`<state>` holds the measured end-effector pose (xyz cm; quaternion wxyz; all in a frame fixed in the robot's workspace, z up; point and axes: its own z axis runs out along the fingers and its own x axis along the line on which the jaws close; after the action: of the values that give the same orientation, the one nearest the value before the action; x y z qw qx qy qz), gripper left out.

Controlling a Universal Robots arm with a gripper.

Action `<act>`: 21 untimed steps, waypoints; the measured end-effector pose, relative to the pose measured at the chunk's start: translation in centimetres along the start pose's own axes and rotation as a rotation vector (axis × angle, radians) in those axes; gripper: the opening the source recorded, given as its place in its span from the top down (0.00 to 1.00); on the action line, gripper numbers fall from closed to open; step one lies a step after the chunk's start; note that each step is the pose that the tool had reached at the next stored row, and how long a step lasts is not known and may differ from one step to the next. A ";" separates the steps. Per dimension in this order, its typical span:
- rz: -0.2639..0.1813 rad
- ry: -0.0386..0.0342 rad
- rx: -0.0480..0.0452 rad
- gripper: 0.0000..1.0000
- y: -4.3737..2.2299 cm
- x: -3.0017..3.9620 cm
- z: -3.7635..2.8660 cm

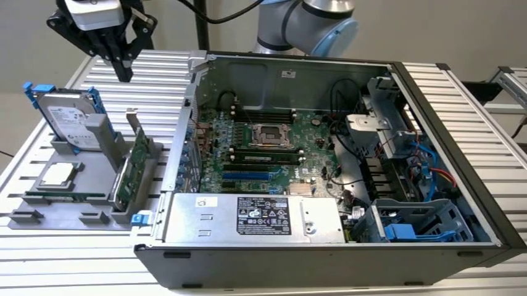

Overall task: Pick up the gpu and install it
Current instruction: 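Reach for the gpu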

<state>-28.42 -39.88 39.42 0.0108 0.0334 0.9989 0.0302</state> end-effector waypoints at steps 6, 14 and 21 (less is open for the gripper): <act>0.000 0.0000 -0.0006 1.00 -0.06 0.90 -0.02; 0.000 0.0002 -0.0011 1.00 -0.14 2.14 -0.05; 0.000 0.0001 -0.0012 1.00 -0.16 2.41 -0.06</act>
<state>-30.84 -39.88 39.42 0.0108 0.0332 0.9989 0.0308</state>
